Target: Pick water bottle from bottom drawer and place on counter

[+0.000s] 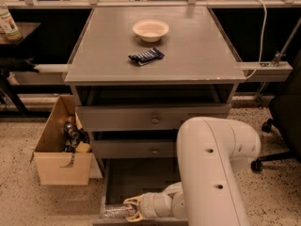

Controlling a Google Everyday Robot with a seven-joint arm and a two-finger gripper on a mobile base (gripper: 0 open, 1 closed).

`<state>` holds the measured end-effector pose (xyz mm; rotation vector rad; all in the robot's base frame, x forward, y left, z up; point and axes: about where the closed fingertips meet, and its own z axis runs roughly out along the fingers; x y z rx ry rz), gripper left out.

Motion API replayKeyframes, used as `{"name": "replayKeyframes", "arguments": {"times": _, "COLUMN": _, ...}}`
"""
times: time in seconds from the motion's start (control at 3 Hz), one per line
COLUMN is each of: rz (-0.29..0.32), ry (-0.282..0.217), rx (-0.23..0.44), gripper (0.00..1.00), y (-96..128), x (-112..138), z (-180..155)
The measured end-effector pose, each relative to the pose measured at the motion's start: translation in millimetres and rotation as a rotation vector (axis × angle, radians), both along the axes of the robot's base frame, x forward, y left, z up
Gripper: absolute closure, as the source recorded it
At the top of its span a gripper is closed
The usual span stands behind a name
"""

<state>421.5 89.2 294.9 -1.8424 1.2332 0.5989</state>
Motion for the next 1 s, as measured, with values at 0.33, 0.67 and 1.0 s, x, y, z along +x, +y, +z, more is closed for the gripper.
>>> {"name": "replayKeyframes", "arguments": {"times": 0.33, "rz": 0.032, "ry": -0.011, "rx": -0.005, "gripper": 1.00, "y": 11, "x": 6, "z": 33}}
{"name": "replayKeyframes", "arguments": {"times": 0.67, "rz": 0.114, "ry": -0.063, "rx": -0.035, "gripper": 1.00, "y": 41, "x": 23, "z": 110}}
{"name": "replayKeyframes", "arguments": {"times": 1.0, "rz": 0.155, "ry": -0.124, "rx": -0.040, "gripper": 1.00, "y": 60, "x": 36, "z": 160}}
